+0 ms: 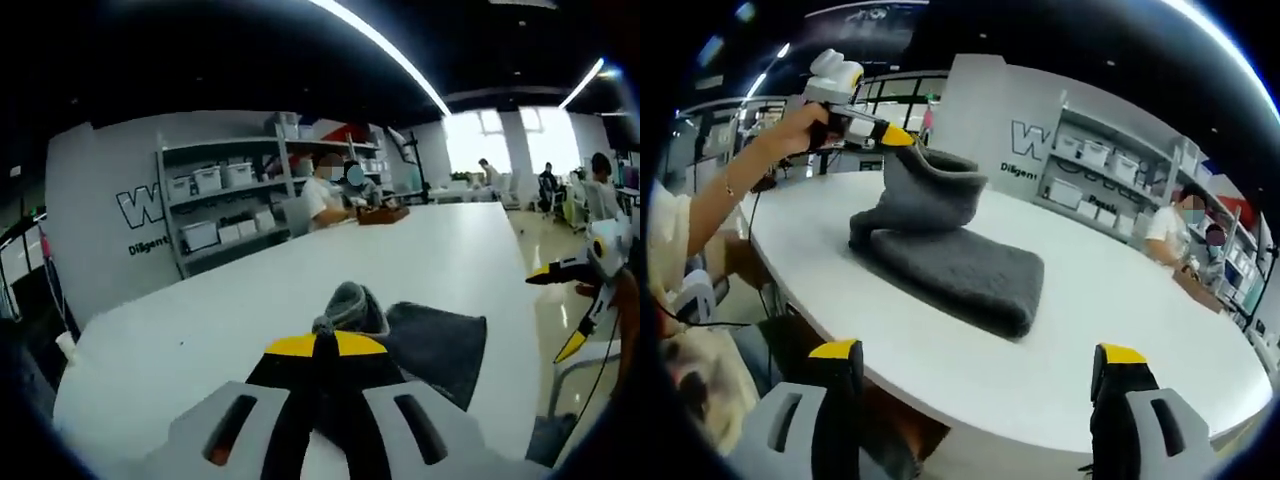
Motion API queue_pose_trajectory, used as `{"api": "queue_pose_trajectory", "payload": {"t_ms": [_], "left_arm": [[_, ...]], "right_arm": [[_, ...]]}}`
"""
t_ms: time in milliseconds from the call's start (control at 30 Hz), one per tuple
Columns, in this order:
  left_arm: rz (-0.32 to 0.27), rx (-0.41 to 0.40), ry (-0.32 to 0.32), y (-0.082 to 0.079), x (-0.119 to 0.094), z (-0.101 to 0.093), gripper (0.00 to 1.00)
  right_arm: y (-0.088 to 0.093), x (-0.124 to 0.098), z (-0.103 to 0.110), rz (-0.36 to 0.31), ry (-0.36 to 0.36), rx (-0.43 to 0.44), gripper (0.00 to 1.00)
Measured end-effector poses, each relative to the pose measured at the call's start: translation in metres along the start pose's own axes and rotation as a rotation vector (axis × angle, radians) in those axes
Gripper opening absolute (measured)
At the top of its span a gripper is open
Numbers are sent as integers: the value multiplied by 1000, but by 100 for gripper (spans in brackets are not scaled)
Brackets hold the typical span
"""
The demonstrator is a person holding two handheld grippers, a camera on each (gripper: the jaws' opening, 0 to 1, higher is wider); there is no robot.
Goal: Open the folded towel by lifting each exposed corner and separating the folded layers until the towel lies flat within the target outline without major curled edges
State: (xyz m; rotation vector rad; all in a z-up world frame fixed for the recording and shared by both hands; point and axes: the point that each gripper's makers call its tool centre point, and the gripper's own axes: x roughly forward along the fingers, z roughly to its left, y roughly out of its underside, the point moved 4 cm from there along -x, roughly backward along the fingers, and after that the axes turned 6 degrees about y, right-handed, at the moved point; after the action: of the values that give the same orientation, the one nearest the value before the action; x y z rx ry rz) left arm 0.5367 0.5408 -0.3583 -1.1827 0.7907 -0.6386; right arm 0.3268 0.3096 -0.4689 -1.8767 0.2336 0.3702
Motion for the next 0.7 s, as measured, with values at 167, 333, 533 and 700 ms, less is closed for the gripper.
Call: {"api": "queue_pose_trajectory", "payload": {"t_ms": [167,333,533,700], "left_arm": [[14,29,-86,7,-28,25,2],[22,13,-143,21,-50,43,2],[20,-10,-209,38,-80,53,2],[61,10,-318,60,-110,69,2]], "right_arm": [[-5,2,7,-6,-15,-19,95],[-6,6,13,8,-26,-41,94],[-8,7,18,7,-39,-54,94],[-7,10,20,16,-41,-61,94]]}}
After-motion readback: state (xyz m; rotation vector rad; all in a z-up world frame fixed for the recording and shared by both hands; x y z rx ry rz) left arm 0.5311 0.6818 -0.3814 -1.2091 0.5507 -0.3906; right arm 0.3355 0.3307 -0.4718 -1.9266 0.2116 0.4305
